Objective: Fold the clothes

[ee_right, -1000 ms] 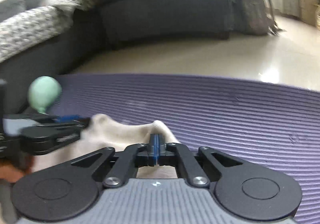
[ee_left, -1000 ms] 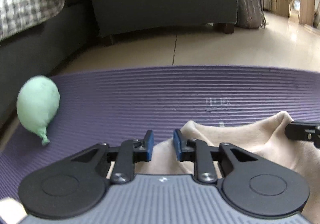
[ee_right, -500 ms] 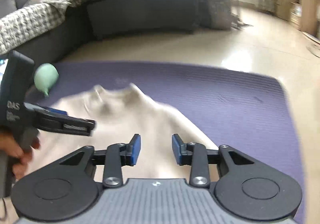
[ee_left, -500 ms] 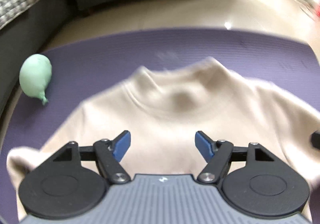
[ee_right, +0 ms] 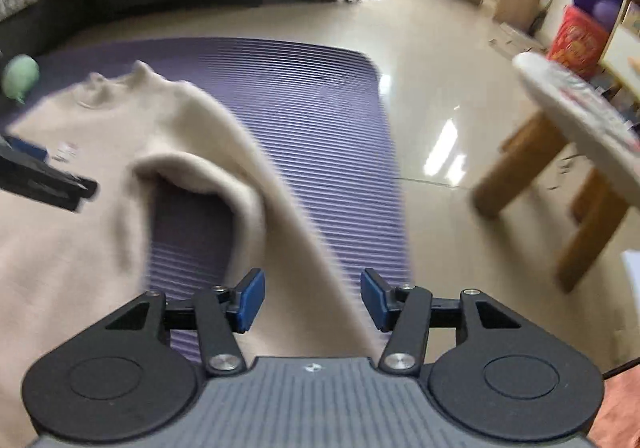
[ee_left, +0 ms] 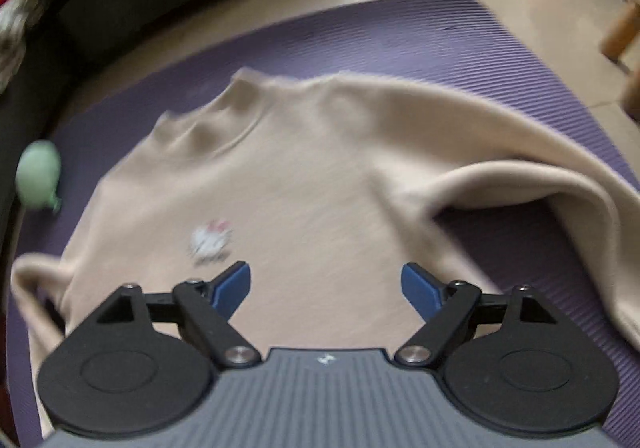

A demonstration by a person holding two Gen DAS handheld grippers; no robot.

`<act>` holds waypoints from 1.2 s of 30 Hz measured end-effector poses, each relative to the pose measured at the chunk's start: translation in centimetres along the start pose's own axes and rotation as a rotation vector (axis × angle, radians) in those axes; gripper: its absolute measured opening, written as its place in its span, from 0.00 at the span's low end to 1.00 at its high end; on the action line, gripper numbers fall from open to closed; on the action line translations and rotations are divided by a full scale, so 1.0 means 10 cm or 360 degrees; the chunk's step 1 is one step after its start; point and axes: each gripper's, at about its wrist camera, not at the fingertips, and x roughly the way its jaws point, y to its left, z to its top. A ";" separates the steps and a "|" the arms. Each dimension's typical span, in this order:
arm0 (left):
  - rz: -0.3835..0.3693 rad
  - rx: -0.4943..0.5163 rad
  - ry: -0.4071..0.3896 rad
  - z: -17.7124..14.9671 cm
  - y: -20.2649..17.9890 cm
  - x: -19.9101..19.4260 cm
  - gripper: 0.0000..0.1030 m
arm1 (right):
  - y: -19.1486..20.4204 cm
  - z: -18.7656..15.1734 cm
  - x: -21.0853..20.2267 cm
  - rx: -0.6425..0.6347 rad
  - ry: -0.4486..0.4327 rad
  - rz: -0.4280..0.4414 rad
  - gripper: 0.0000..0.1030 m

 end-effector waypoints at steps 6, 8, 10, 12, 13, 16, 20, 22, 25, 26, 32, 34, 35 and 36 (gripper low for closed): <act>-0.0101 0.0100 -0.0044 0.54 -0.22 0.13 0.82 | -0.46 -0.04 0.13 0.0065 0.0069 0.0066 0.52; -0.0206 -0.0012 0.0015 0.76 -0.21 0.25 0.82 | -0.55 -0.05 0.22 0.0117 0.0093 0.0120 0.52; -0.0327 -0.0101 0.0115 0.93 -0.23 0.38 0.82 | -0.59 -0.06 0.29 0.0153 0.0107 0.0185 0.52; -0.0357 -0.0139 0.0206 1.05 -0.27 0.50 0.81 | -0.60 -0.07 0.33 0.0165 0.0108 0.0256 0.52; -0.0358 -0.0151 0.0251 1.09 -0.30 0.57 0.81 | -0.60 -0.07 0.34 0.0167 0.0105 0.0278 0.52; -0.0368 -0.0193 0.0358 1.16 -0.34 0.75 0.79 | -0.64 -0.05 0.36 0.0209 0.0078 0.0341 0.52; -0.0367 -0.0226 0.0405 1.18 -0.41 0.86 0.76 | -0.62 -0.05 0.38 0.0216 0.0076 0.0404 0.52; -0.0362 -0.0229 0.0423 1.18 -0.44 0.87 0.76 | -0.58 -0.09 0.42 0.0193 0.0099 0.0422 0.54; -0.0383 -0.0206 0.0445 1.21 -0.48 0.81 0.78 | -0.51 -0.16 0.52 0.0088 0.0193 0.0331 0.54; -0.0381 -0.0177 0.0453 1.23 -0.50 0.77 0.80 | -0.49 -0.18 0.56 0.0048 0.0228 0.0292 0.54; -0.0259 -0.0067 0.0557 1.39 -0.54 0.71 0.89 | -0.61 -0.16 0.59 0.0168 0.0201 0.0244 0.56; -0.0198 -0.0053 0.0577 1.45 -0.56 0.71 0.93 | -0.60 -0.14 0.61 0.0173 0.0203 0.0242 0.57; -0.0156 -0.0030 0.0581 1.48 -0.58 0.72 0.93 | -0.58 -0.14 0.63 0.0155 0.0206 0.0246 0.58; -0.0112 -0.0003 0.0586 1.50 -0.60 0.73 0.93 | -0.57 -0.15 0.63 0.0137 0.0204 0.0246 0.59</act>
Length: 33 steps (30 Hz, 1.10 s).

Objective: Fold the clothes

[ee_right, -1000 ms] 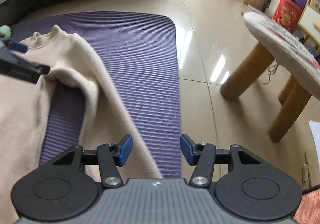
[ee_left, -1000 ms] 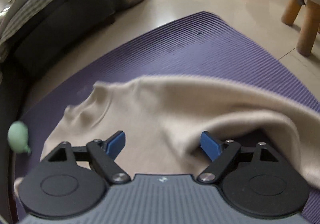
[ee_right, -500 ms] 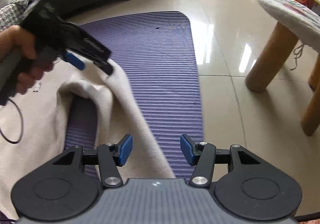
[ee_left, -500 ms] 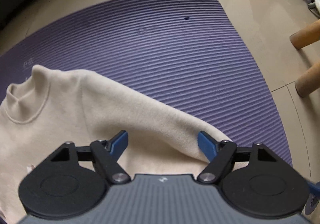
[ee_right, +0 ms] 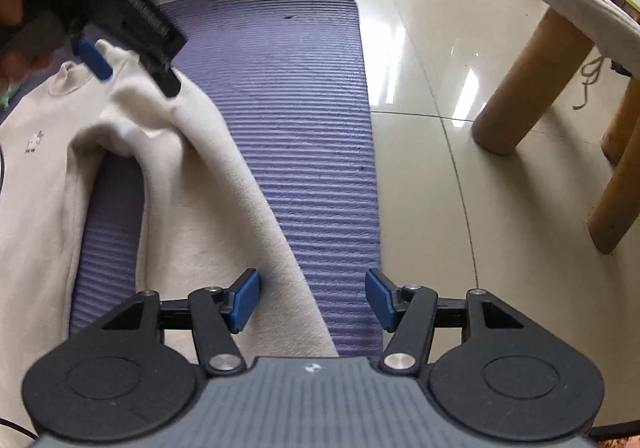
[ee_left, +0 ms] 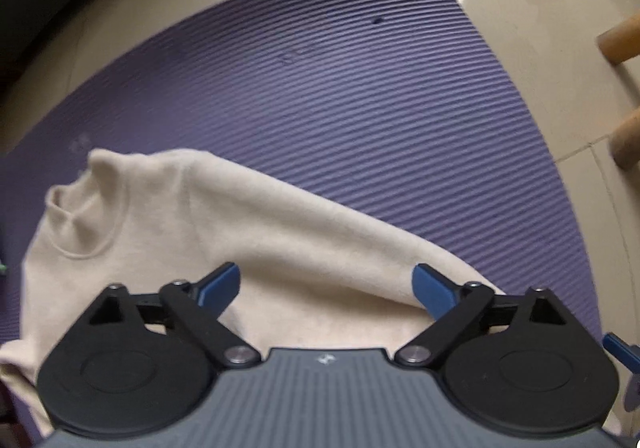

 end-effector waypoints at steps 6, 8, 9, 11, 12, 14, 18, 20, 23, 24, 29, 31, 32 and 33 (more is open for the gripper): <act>0.0016 -0.0022 0.0126 0.15 -0.02 0.16 0.96 | 0.01 0.01 0.06 0.0035 -0.0013 0.0033 0.60; -0.0070 -0.0145 0.0186 0.20 0.05 0.22 0.96 | 0.02 -0.01 0.08 0.0024 -0.0005 0.0055 0.60; -0.0112 -0.0194 0.0214 0.21 0.08 0.25 0.95 | 0.02 -0.03 0.09 0.0016 -0.0006 0.0059 0.59; -0.0197 -0.0287 0.0264 0.23 0.14 0.32 0.89 | 0.03 -0.05 0.10 0.0016 -0.0019 0.0072 0.48; -0.0223 -0.0319 0.0274 0.23 0.16 0.34 0.83 | 0.02 -0.05 0.08 0.0027 -0.0028 0.0091 0.24; -0.0249 -0.0363 0.0270 0.22 0.19 0.35 0.79 | -0.01 -0.02 0.07 0.0076 -0.0052 0.0136 0.09; -0.0292 -0.0397 0.0033 0.17 0.22 0.18 0.85 | 0.01 0.09 -0.03 0.0058 -0.0198 -0.0029 0.06; -0.0293 -0.0355 -0.0143 0.10 0.21 0.03 0.89 | 0.03 0.13 -0.10 0.0017 -0.0319 -0.0158 0.05; -0.0284 -0.0299 -0.0269 0.02 0.21 -0.10 0.89 | 0.09 0.20 -0.08 0.0007 -0.0482 -0.0372 0.08; -0.0274 -0.0290 -0.0294 0.00 0.23 -0.13 0.89 | 0.12 0.23 -0.04 0.0017 -0.0514 -0.0469 0.12; -0.0250 -0.0272 -0.0396 -0.19 0.44 -0.31 0.90 | 0.21 0.26 0.01 0.0004 -0.0520 -0.0585 0.39; -0.0236 -0.0256 -0.0435 -0.31 0.57 -0.32 0.90 | 0.22 0.21 -0.06 -0.0004 -0.0510 -0.0537 0.39; -0.0207 -0.0248 -0.0447 -0.38 0.67 -0.33 0.90 | 0.22 0.19 -0.10 0.0006 -0.0492 -0.0517 0.39; -0.0183 -0.0240 -0.0442 -0.45 0.76 -0.30 0.90 | 0.20 0.19 -0.11 0.0018 -0.0473 -0.0485 0.39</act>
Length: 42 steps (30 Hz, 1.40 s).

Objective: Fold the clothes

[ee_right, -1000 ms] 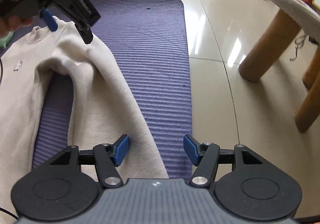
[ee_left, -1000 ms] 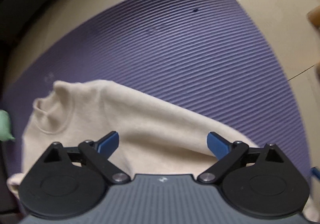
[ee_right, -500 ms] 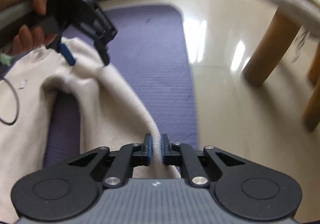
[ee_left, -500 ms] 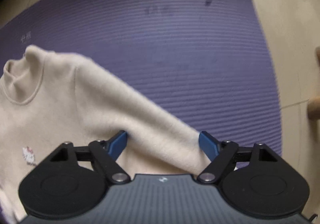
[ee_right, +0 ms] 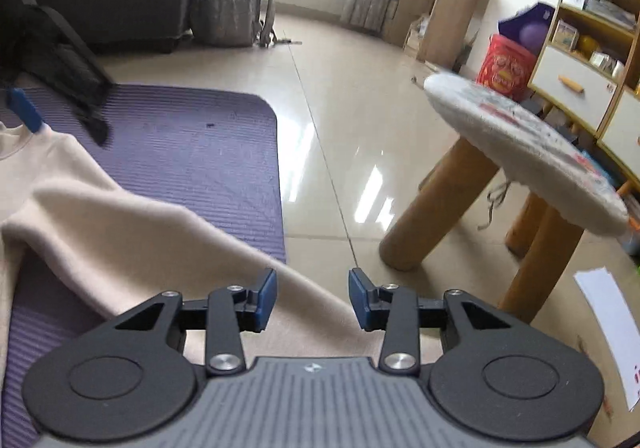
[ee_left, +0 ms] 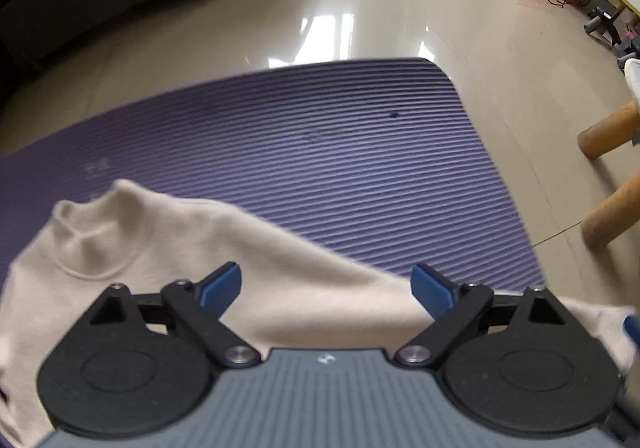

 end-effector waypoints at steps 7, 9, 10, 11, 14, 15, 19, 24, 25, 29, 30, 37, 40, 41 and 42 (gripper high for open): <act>0.0024 -0.0121 0.0158 -0.30 0.45 0.38 0.64 | 0.20 0.03 -0.13 0.0004 0.0075 0.0475 0.43; -0.0007 -0.0143 0.0146 -0.31 0.47 0.44 0.62 | 0.33 0.01 -0.12 -0.0077 0.0093 0.0559 0.43; -0.0002 -0.0135 0.0133 -0.28 0.46 0.47 0.62 | 0.42 -0.01 -0.12 -0.0128 0.0108 0.0563 0.43; 0.0007 -0.0125 0.0118 -0.23 0.45 0.49 0.63 | 0.53 -0.04 -0.12 -0.0184 0.0117 0.0553 0.43; 0.0029 -0.0160 0.0144 -0.03 0.48 0.57 0.69 | 0.70 -0.07 -0.08 -0.0293 0.0115 0.0492 0.43; 0.0043 -0.0190 0.0155 0.04 0.50 0.59 0.72 | 0.72 -0.07 -0.06 -0.0299 0.0115 0.0495 0.43; 0.0098 -0.0305 0.0265 0.33 0.51 0.70 0.79 | 0.84 -0.07 -0.03 -0.0306 0.0125 0.0519 0.43; 0.0082 -0.0533 0.0481 0.57 0.47 0.85 0.75 | 0.95 -0.08 -0.04 -0.0342 0.0115 0.0502 0.43; 0.0075 -0.0568 0.0495 0.59 0.46 0.86 0.75 | 0.96 -0.08 -0.05 -0.0350 0.0110 0.0499 0.43; 0.0164 -0.0661 0.0565 0.64 0.39 0.94 0.63 | 1.00 -0.10 -0.07 -0.0392 0.0070 0.0521 0.42; 0.0182 -0.0685 0.0574 0.63 0.40 0.95 0.57 | 1.01 -0.11 -0.08 -0.0406 0.0057 0.0509 0.40; 0.0167 -0.1086 0.0420 0.49 0.71 0.86 0.13 | 1.02 -0.15 -0.07 -0.0429 0.0055 0.0374 0.13; 0.0093 -0.1184 0.0334 0.39 0.79 0.81 0.11 | 0.95 -0.12 -0.07 -0.0365 0.0057 0.0309 0.09; 0.0077 -0.1190 0.0303 0.37 0.79 0.79 0.11 | 0.94 -0.11 -0.06 -0.0363 0.0074 0.0299 0.09; 0.0069 -0.1191 0.0273 0.34 0.78 0.78 0.11 | 0.94 -0.11 -0.05 -0.0364 0.0090 0.0291 0.08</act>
